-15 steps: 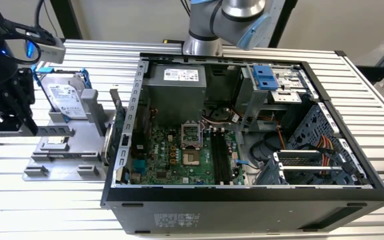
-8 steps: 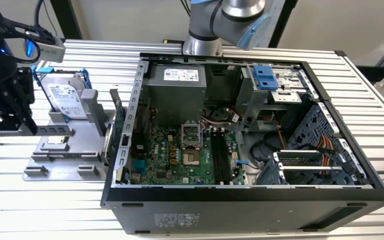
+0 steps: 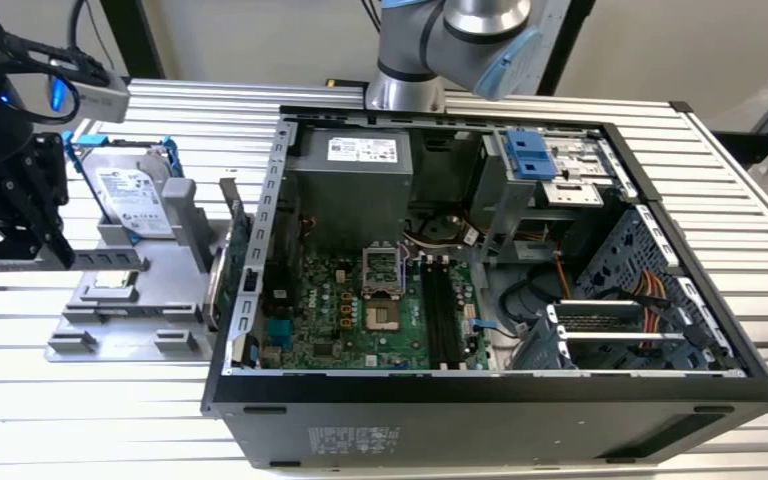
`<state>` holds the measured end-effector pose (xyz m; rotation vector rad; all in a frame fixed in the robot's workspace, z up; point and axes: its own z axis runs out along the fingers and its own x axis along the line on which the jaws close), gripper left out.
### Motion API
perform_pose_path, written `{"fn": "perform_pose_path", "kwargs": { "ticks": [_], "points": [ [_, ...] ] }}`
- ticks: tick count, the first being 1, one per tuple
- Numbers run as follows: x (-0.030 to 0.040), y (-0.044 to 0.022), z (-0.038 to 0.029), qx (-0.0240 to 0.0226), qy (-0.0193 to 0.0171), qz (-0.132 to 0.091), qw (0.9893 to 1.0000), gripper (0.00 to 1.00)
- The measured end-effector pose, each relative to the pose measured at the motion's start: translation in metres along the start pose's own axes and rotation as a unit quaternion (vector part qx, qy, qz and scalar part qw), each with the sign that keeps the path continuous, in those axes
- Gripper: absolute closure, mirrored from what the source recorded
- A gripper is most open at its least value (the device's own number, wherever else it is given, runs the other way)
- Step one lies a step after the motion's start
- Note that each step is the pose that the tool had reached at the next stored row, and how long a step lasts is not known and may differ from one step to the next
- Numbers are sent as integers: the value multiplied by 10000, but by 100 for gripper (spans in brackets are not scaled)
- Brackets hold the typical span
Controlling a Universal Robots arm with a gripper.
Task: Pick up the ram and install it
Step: 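Pick up the ram and move it above insertion slot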
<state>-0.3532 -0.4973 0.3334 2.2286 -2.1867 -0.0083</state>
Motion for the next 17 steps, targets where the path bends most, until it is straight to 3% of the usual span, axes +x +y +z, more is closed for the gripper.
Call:
{"fn": "perform_pose_path", "kwargs": {
  "ticks": [17],
  "points": [
    [0, 2, -92, 0, 0, 0, 10000, 100]
  ]
}}
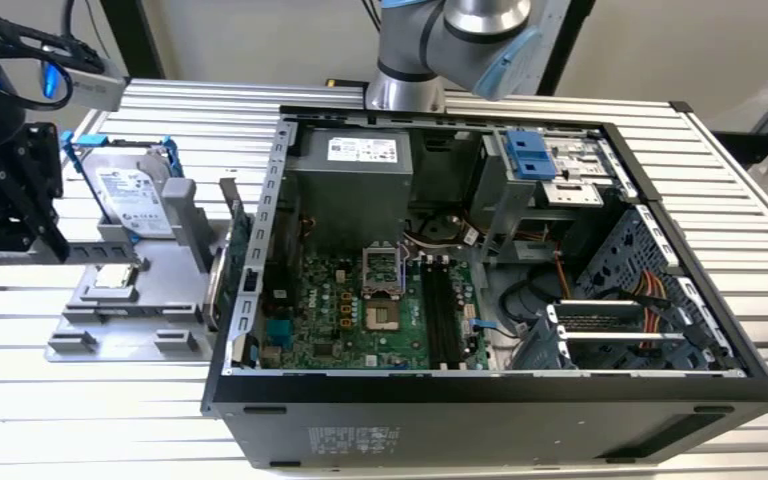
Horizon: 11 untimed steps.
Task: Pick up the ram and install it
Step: 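Pick up the ram and move it above insertion slot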
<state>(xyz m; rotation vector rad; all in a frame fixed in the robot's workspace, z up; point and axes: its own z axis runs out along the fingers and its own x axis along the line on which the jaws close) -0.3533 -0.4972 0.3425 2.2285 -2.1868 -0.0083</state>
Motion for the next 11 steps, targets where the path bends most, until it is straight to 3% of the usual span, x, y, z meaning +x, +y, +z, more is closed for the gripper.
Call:
{"fn": "perform_pose_path", "kwargs": {
  "ticks": [11],
  "points": [
    [0, 1, -57, -1, 0, 38, 10000, 100]
  ]
}}
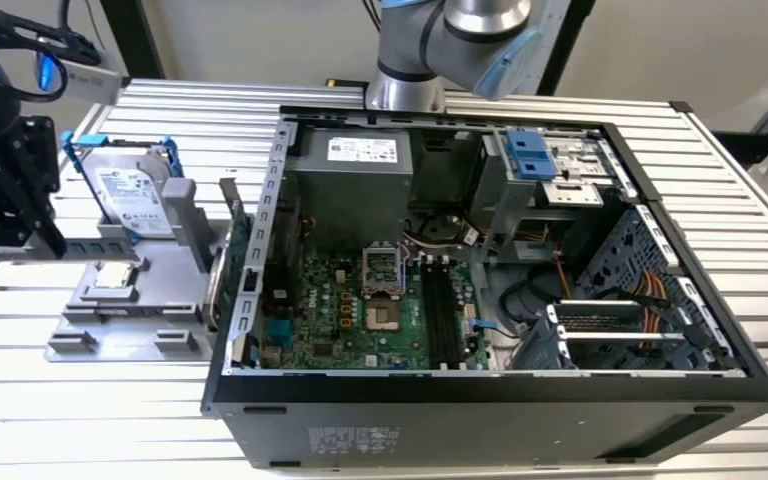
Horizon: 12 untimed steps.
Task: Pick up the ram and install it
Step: 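Pick up the ram and move it above insertion slot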
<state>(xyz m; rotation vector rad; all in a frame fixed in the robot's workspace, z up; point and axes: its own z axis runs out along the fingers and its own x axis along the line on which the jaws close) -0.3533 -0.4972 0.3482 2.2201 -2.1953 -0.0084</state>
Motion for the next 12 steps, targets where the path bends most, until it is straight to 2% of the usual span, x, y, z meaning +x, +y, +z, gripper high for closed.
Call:
{"fn": "perform_pose_path", "kwargs": {
  "ticks": [12],
  "points": [
    [1, 1, -74, -1, -2, 116, 9999, 100]
  ]
}}
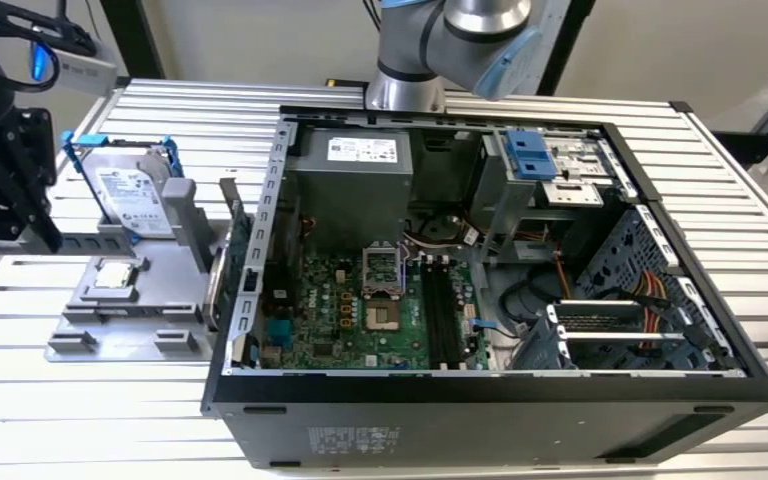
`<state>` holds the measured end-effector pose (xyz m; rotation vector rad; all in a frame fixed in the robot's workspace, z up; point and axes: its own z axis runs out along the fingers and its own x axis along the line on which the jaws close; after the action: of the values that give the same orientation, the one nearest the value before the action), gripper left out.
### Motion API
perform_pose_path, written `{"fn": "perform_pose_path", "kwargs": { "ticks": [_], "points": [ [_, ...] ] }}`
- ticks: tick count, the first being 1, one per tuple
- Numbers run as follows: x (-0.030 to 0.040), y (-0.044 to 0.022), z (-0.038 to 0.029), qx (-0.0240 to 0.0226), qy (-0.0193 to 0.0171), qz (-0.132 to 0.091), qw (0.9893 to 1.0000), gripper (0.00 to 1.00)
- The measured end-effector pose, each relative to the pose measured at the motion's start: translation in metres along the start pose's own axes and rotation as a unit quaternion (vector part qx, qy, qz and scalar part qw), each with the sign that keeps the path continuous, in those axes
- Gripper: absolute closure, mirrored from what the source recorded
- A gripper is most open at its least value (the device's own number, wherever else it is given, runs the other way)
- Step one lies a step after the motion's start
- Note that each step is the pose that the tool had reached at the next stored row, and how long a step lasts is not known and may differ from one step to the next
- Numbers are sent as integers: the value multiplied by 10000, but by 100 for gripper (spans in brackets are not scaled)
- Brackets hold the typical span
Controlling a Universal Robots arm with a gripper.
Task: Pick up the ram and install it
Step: 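Pick up the ram and move it above insertion slot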
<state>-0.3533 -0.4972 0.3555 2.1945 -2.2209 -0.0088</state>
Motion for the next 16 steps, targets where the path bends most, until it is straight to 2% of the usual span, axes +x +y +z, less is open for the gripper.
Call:
{"fn": "perform_pose_path", "kwargs": {
  "ticks": [16],
  "points": [
    [1, 4, -189, 0, 0, 14, 10000, 100]
  ]
}}
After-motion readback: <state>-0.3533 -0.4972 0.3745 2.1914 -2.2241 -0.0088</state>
